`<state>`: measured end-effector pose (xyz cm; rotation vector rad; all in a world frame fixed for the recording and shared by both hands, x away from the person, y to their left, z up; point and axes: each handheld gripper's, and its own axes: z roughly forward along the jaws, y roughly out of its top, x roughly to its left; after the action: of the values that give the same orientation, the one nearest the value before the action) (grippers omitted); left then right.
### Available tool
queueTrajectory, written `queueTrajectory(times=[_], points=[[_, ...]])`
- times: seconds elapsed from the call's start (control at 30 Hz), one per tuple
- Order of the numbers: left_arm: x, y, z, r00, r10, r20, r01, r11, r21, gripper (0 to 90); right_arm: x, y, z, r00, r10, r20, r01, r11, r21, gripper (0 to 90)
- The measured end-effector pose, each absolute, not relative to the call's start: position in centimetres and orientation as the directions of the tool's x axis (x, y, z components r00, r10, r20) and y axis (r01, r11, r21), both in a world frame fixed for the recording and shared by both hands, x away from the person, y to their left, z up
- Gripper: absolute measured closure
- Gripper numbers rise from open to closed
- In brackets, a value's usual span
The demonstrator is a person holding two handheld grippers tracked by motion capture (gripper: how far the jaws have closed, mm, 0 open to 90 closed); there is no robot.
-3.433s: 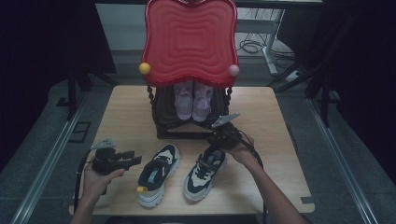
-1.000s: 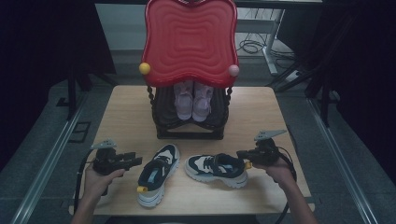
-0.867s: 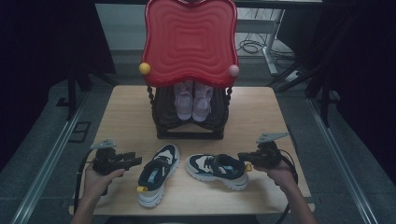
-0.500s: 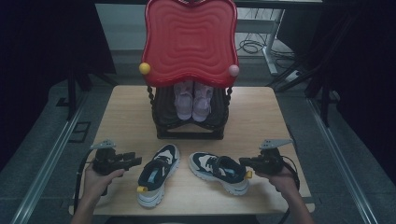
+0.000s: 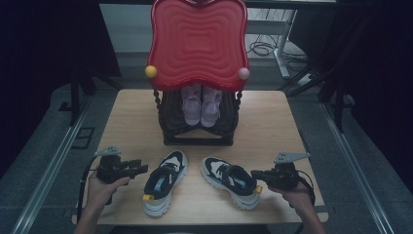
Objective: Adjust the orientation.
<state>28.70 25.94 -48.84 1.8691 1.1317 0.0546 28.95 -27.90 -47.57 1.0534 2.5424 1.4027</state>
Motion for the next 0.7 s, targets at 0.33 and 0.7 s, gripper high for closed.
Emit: queueTrajectory(times=[0.33,0.7], points=[[28.5,25.8,-48.5,0.583,0.716,-0.385,0.671,-0.156,0.725,50.4,27.3,-27.9,-47.7,-0.775,0.576,0.261,0.525,0.355,0.774,89.6],[28.0,25.4,-47.8,0.605,0.704,-0.372,0.655,-0.174,0.735,50.2,27.6,-27.8,-47.6,-0.778,0.573,0.257,0.518,0.354,0.779,89.6]])
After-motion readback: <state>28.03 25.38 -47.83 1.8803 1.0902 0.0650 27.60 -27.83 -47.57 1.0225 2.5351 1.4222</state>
